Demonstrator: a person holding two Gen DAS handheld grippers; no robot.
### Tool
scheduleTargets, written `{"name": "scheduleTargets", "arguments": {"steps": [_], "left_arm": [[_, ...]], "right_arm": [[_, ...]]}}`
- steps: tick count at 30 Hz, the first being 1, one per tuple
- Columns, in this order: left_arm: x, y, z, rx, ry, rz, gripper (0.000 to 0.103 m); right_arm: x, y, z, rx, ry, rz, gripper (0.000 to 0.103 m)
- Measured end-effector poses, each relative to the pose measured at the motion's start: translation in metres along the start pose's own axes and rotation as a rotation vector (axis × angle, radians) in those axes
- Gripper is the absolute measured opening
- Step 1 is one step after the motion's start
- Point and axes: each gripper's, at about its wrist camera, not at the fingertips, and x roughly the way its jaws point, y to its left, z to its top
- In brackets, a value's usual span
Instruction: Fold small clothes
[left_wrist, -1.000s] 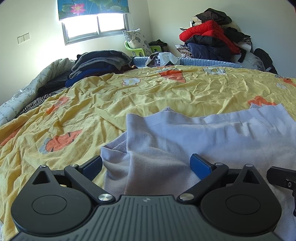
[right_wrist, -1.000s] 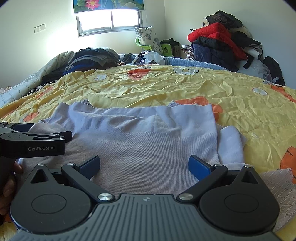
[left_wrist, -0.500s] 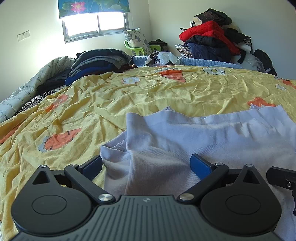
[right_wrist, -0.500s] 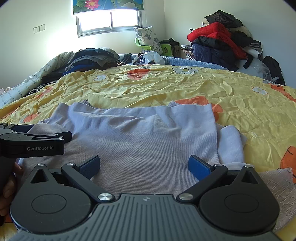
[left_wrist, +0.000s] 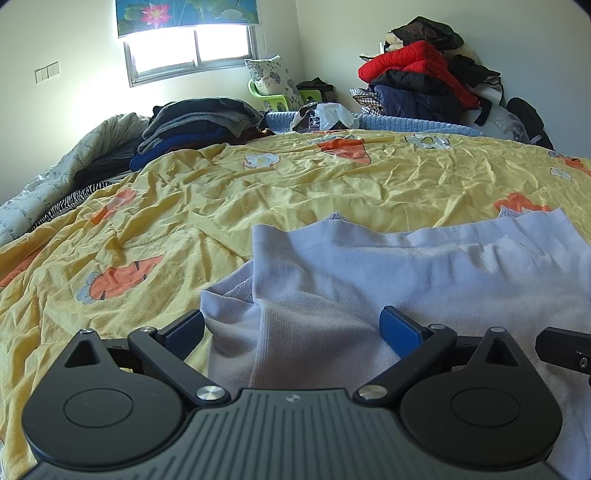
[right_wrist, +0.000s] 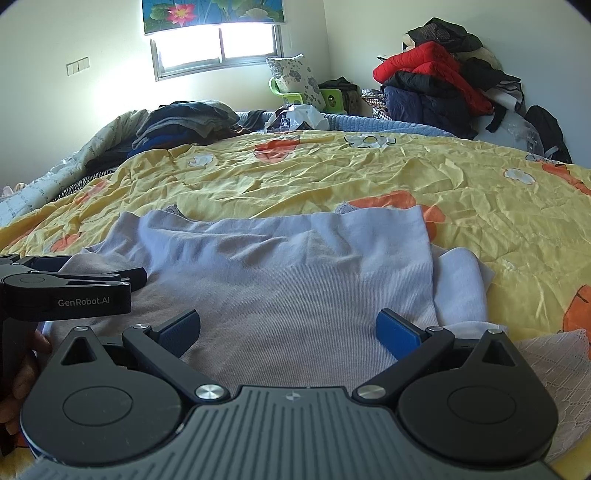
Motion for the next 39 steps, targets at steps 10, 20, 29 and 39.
{"name": "scheduleTargets", "arguments": {"steps": [10, 20, 29, 39], "left_arm": [[-0.001, -0.004, 0.000, 0.028, -0.006, 0.026, 0.103], [-0.001, -0.003, 0.000, 0.019, -0.003, 0.029, 0.103], [-0.003, -0.004, -0.001, 0.018, -0.003, 0.035, 0.103], [-0.004, 0.001, -0.001, 0.004, 0.012, 0.011, 0.103]], "right_arm": [[0.005, 0.012, 0.000, -0.069, 0.030, -0.056, 0.103], [0.006, 0.014, 0.001, -0.063, 0.033, -0.073, 0.102], [-0.019, 0.034, -0.007, -0.066, -0.025, -0.134, 0.101], [-0.052, 0.061, -0.019, -0.192, -0.081, -0.167, 0.101]]}}
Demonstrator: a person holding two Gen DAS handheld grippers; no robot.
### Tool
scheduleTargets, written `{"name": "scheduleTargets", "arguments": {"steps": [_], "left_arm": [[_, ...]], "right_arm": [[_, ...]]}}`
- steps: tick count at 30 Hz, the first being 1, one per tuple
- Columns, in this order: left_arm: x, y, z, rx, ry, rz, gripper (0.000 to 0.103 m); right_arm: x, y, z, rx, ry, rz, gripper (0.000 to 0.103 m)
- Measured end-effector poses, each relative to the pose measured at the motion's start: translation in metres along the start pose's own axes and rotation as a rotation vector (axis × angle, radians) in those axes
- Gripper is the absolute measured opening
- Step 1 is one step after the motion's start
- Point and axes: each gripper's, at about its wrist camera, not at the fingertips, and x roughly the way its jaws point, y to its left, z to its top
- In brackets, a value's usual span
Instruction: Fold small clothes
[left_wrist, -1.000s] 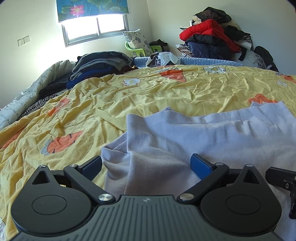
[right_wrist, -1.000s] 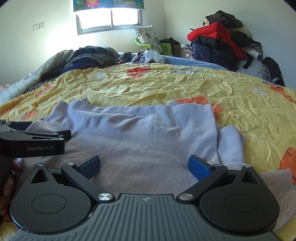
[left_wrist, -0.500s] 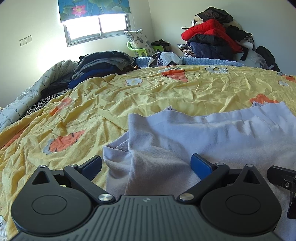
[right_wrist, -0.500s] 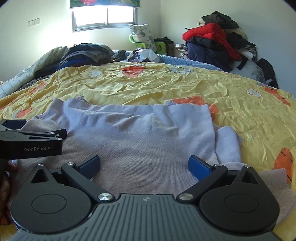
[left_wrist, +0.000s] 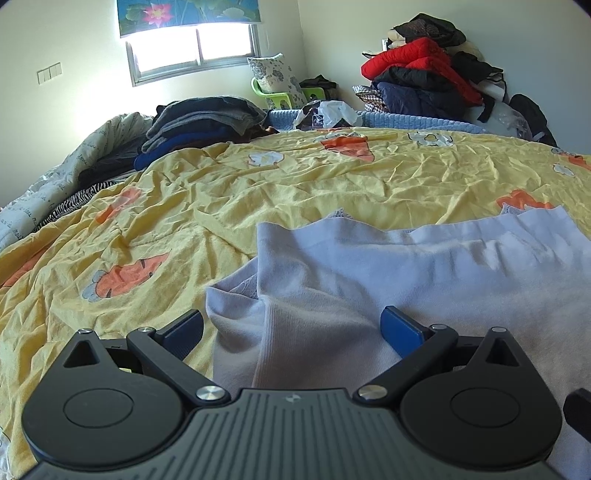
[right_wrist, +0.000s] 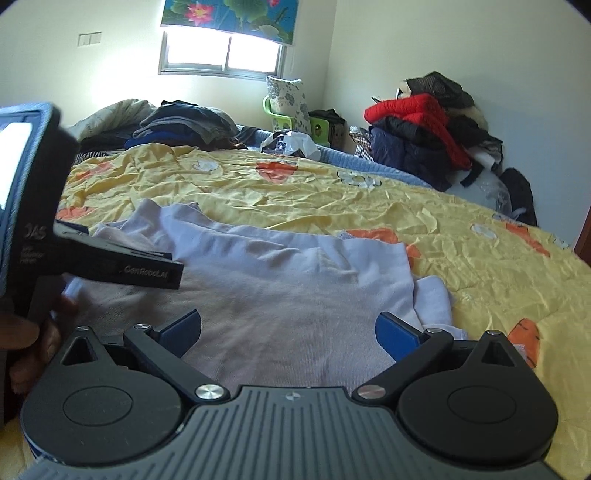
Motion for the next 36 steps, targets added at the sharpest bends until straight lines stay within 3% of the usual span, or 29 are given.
{"name": "scheduleTargets", "arguments": {"steps": [6, 10, 13, 16, 19, 22, 30, 36], "left_arm": [[-0.023, 0.020, -0.003, 0.008, 0.009, -0.015, 0.103], [-0.038, 0.052, -0.007, -0.017, 0.033, -0.066, 0.103], [-0.040, 0.082, -0.005, -0.085, 0.085, -0.173, 0.103], [-0.032, 0.107, -0.001, -0.190, 0.153, -0.327, 0.103], [-0.012, 0.119, 0.002, -0.307, 0.257, -0.504, 0.103], [0.008, 0.121, 0.001, -0.409, 0.321, -0.612, 0.103], [0.032, 0.114, 0.012, -0.488, 0.322, -0.696, 0.103], [0.052, 0.104, 0.026, -0.476, 0.310, -0.730, 0.103]], "right_arm": [[-0.018, 0.008, -0.002, -0.022, -0.015, 0.018, 0.101], [-0.033, 0.025, -0.006, -0.087, -0.032, 0.055, 0.100], [-0.044, 0.049, -0.012, -0.193, -0.044, 0.082, 0.099], [-0.054, 0.076, -0.019, -0.324, -0.054, 0.095, 0.099], [-0.059, 0.101, -0.029, -0.453, -0.067, 0.062, 0.098], [-0.060, 0.120, -0.036, -0.552, -0.078, 0.029, 0.097], [-0.048, 0.147, -0.037, -0.585, -0.100, -0.018, 0.094], [-0.030, 0.159, -0.027, -0.581, -0.107, -0.021, 0.082]]}}
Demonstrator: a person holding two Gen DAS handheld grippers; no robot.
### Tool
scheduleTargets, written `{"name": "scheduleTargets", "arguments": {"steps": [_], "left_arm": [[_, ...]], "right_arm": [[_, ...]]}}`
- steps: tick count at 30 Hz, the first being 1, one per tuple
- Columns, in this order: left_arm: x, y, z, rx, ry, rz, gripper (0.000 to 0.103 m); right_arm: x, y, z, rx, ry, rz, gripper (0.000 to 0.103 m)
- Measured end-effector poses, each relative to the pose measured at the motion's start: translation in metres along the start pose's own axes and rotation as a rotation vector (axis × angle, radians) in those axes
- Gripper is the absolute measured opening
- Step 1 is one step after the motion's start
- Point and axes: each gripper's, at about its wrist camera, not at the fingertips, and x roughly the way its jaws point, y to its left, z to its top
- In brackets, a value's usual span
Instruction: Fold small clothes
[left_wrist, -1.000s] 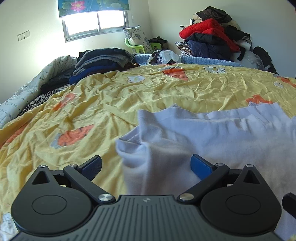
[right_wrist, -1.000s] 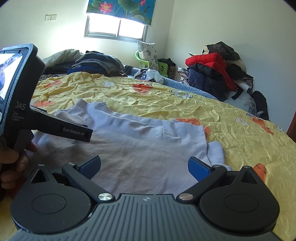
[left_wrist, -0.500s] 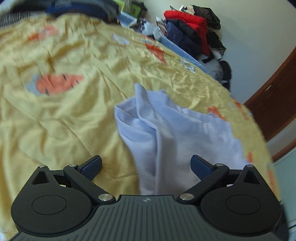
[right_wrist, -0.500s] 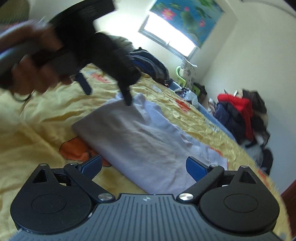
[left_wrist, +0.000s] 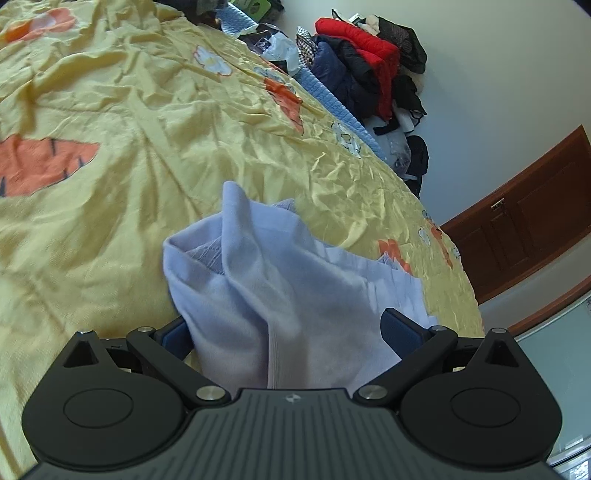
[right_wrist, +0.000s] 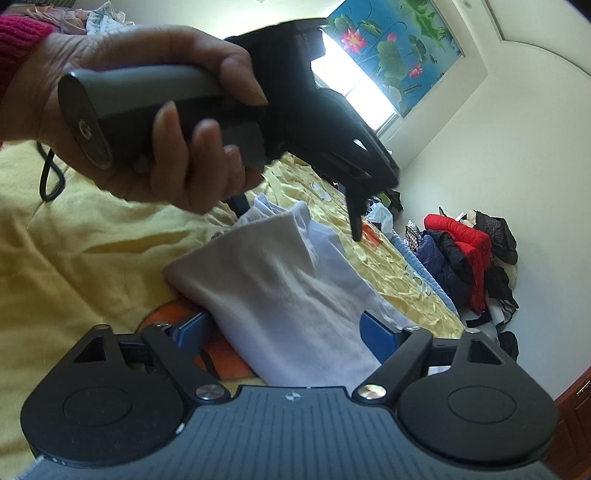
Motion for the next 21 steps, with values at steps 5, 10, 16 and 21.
{"name": "scheduleTargets", "arguments": {"steps": [5, 10, 16, 21], "left_arm": [[0.012, 0.001, 0.011, -0.011, -0.025, -0.013, 0.102], [0.019, 0.000, 0.017, -0.012, -0.047, 0.052, 0.062], [0.020, 0.003, 0.017, -0.010, -0.064, 0.135, 0.025], [0.017, -0.002, 0.013, 0.022, -0.081, 0.178, 0.012]], "right_arm": [[0.012, 0.009, 0.011, -0.034, -0.007, 0.016, 0.060], [0.017, 0.018, 0.014, -0.084, -0.023, 0.034, 0.039], [0.015, 0.015, 0.014, -0.077, -0.027, 0.076, 0.021], [0.011, 0.010, 0.015, -0.045, -0.057, 0.095, 0.011]]}}
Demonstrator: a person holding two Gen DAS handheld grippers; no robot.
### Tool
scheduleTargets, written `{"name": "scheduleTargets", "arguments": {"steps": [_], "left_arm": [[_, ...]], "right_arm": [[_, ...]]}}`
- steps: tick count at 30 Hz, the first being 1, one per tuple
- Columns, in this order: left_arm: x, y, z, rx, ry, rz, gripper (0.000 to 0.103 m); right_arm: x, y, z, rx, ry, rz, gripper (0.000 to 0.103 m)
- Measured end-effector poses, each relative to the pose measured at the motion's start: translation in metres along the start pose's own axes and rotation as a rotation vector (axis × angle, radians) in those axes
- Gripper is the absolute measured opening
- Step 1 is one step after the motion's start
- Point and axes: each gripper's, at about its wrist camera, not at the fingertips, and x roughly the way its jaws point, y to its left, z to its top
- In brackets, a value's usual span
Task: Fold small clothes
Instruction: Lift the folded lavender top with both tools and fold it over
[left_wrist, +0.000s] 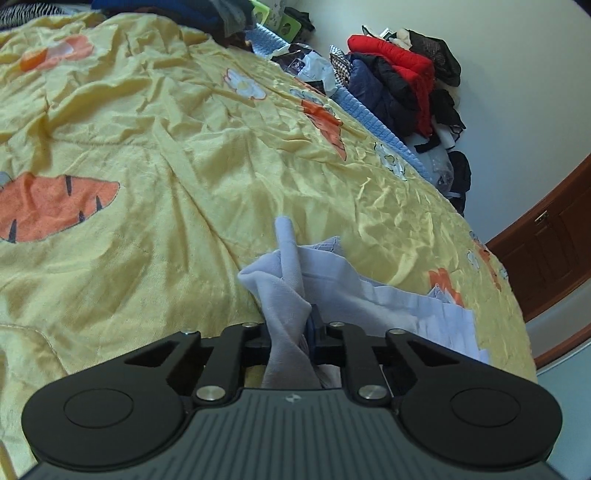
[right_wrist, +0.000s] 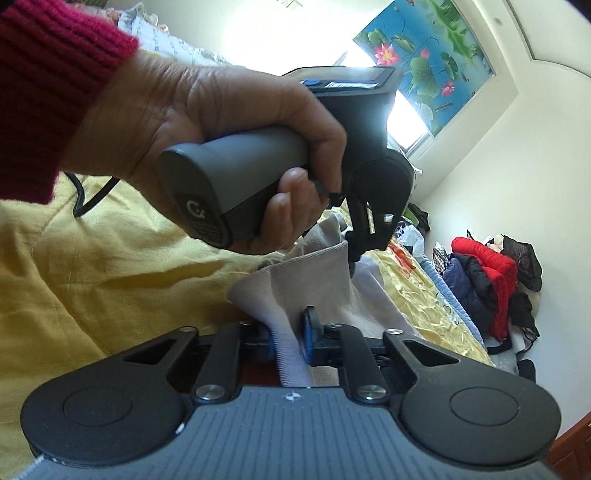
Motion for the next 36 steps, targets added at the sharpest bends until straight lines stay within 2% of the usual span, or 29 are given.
{"name": "scheduleTargets", "arguments": {"steps": [5, 15, 21, 27, 36], "left_arm": [[-0.014, -0.026, -0.006, 0.119, -0.066, 0.073, 0.010], [-0.039, -0.080, -0.013, 0.288, -0.182, 0.152, 0.010], [-0.039, -0.101, -0.011, 0.257, -0.179, 0.180, 0.010], [-0.034, -0.124, -0.011, 0.228, -0.157, 0.202, 0.010], [-0.025, -0.174, -0.022, 0.267, -0.178, 0.207, 0.010]], "right_arm": [[-0.009, -0.017, -0.004, 0.079, -0.046, 0.011, 0.009], [-0.043, -0.069, -0.019, 0.320, -0.096, 0.015, 0.009], [-0.056, -0.103, -0.038, 0.489, -0.105, 0.033, 0.006], [-0.063, -0.121, -0.063, 0.612, -0.103, 0.037, 0.006], [-0.072, -0.148, -0.096, 0.764, -0.122, 0.035, 0.006]]}}
